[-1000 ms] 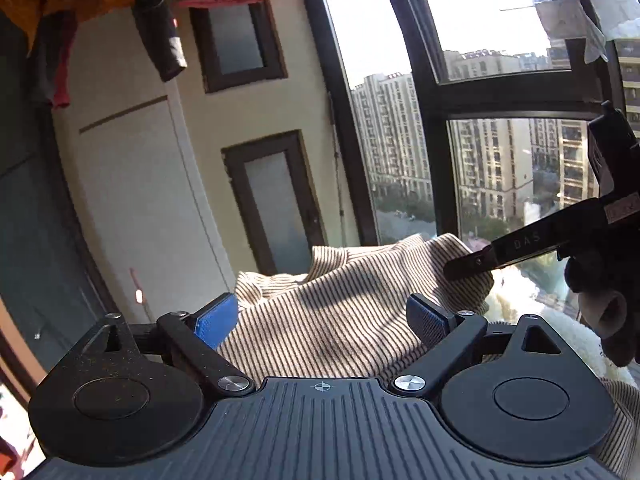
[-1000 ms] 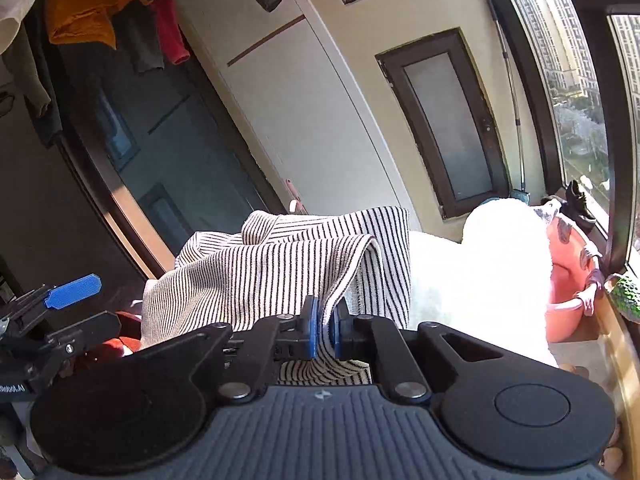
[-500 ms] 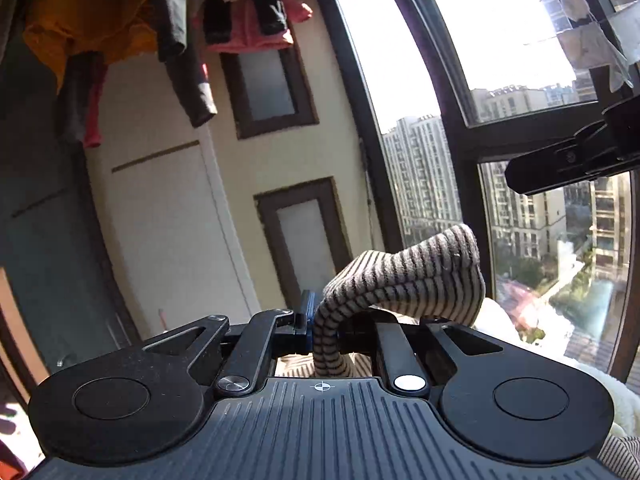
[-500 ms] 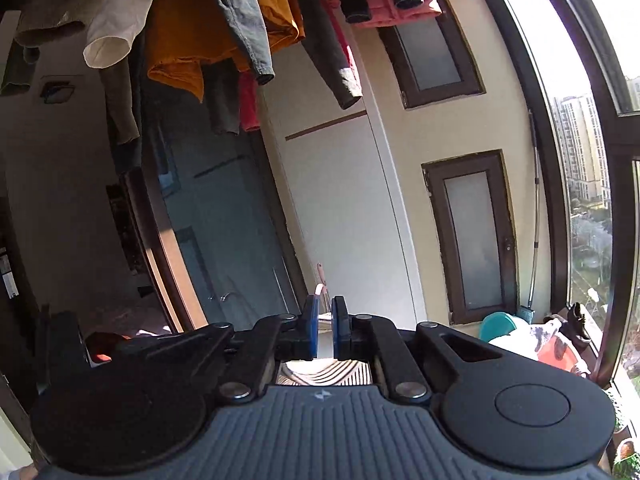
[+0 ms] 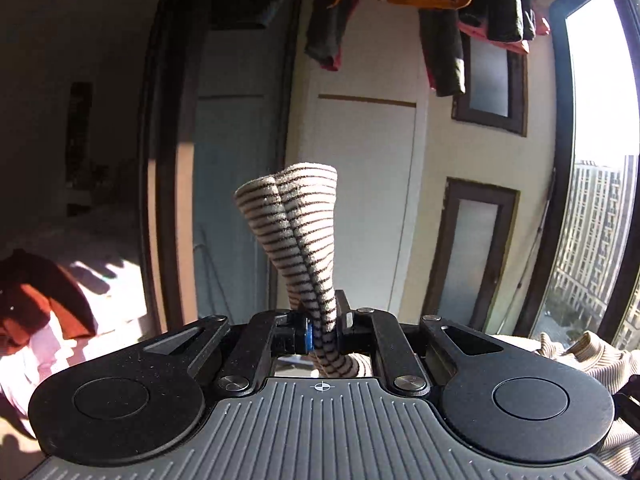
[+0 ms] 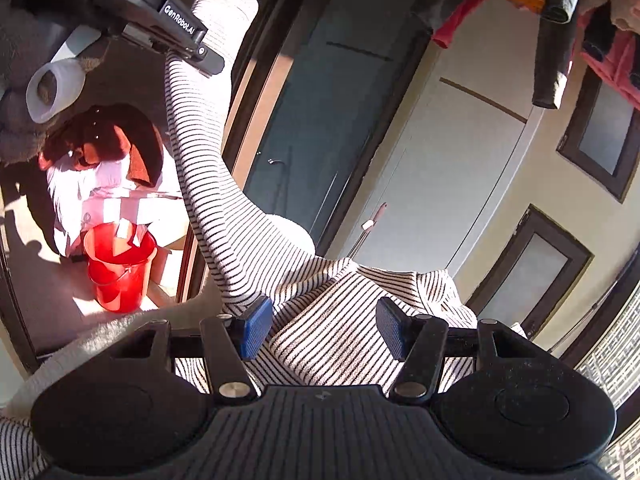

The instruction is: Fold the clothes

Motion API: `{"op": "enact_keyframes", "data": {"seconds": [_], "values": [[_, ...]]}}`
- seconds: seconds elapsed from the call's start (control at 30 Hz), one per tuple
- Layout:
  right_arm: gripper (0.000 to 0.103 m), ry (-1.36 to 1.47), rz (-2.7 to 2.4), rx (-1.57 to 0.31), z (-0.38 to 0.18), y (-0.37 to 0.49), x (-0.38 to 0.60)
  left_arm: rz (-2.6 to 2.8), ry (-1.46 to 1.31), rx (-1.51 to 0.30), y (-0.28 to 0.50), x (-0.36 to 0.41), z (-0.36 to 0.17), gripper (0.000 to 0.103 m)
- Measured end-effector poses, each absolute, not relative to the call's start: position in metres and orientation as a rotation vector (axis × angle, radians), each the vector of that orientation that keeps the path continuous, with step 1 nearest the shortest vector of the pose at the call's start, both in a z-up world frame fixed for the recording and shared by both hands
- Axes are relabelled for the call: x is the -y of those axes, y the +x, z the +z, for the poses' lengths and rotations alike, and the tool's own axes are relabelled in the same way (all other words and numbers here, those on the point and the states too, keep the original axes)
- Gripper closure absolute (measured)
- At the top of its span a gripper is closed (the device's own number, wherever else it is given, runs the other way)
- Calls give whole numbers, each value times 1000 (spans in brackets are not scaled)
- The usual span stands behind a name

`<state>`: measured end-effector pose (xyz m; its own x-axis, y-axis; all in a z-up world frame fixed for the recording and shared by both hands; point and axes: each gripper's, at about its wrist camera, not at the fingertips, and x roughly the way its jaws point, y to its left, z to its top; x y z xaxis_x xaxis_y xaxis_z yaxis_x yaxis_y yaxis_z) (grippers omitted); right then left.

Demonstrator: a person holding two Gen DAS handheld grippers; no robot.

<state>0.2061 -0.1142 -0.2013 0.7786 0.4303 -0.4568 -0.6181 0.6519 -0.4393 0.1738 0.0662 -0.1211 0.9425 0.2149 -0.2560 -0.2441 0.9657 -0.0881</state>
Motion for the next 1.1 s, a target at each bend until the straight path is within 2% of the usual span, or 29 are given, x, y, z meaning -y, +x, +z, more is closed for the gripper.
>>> {"op": "enact_keyframes", "data": {"seconds": [0.1, 0.17, 0.33, 0.57, 0.67, 0.73, 0.8, 0.83, 0.87, 0.93, 1.1], "values": [[48, -708, 595, -335, -217, 210, 108, 213, -142, -267, 177, -70, -130, 92], [99, -694, 562, -278, -218, 204, 120, 189, -150, -288, 183, -67, -136, 92], [99, -511, 403, -186, -173, 194, 182, 82, -269, -374, 199, -61, -158, 92], [100, -255, -10, -90, -105, 183, 328, -89, -354, -454, 199, -31, -185, 90], [100, -142, -57, -104, -101, 176, 369, -86, -337, -488, 196, -23, -196, 86], [100, -94, -27, -162, -116, 177, 380, -92, -347, -529, 198, -20, -203, 85], [98, -38, 50, -228, -136, 179, 379, -103, -349, -562, 199, -17, -209, 83], [86, 0, 109, -266, -147, 180, 375, -111, -338, -571, 197, -14, -211, 80], [57, 43, 172, -306, -158, 182, 370, -115, -315, -574, 192, -9, -213, 77], [26, 94, 246, -361, -179, 186, 357, -120, -285, -572, 186, -2, -213, 53], [23, 98, 315, -455, -214, 210, 322, -83, -249, -566, 176, 6, -211, 43]]}}
